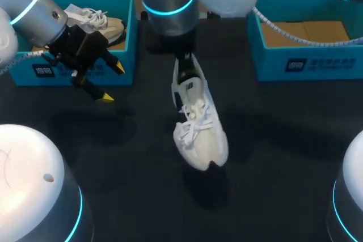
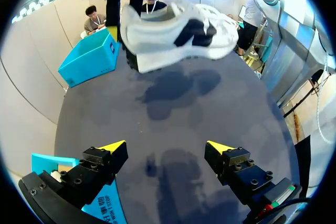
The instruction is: Take the shoe out of the shoebox, open the shoe tongue, remove and reinsert the insole, then place the shoe into the shoebox
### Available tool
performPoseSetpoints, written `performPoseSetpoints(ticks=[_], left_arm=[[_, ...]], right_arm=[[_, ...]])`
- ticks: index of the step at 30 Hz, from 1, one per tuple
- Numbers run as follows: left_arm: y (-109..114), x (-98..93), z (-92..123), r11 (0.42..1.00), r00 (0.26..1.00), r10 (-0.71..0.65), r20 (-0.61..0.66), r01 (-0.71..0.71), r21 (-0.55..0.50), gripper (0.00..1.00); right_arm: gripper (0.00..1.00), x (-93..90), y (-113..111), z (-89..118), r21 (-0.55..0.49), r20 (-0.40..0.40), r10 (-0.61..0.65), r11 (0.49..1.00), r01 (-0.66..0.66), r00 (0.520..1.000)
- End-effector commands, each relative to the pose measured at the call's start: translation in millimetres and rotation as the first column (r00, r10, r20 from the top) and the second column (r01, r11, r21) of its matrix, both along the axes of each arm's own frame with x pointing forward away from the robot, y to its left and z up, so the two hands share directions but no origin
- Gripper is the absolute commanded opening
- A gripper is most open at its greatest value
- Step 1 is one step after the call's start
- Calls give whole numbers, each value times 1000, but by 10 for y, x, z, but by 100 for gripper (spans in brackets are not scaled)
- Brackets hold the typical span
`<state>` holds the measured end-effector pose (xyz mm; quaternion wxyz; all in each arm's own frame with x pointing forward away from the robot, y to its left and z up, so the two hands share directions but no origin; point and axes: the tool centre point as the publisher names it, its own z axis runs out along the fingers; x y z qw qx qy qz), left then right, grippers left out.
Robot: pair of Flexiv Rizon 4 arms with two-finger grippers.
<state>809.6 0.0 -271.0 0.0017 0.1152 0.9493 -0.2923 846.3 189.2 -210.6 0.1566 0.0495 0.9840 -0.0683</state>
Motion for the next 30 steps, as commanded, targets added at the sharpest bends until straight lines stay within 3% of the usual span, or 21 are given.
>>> performPoseSetpoints(ticks=[1,24,30], left_arm=[[3,-4,0,1000,1000,-1,0,1,3,100],[3,-4,0,1000,1000,-1,0,1,3,100],[3,-4,0,1000,1000,-1,0,1,3,100]], right_arm=[[0,-67,-69,314,-6,11,9,1000,-9,1000],[0,-34,-84,385,13,-3,-1,1000,1,1000],[0,289,-374,457,43,-23,45,998,-44,999]])
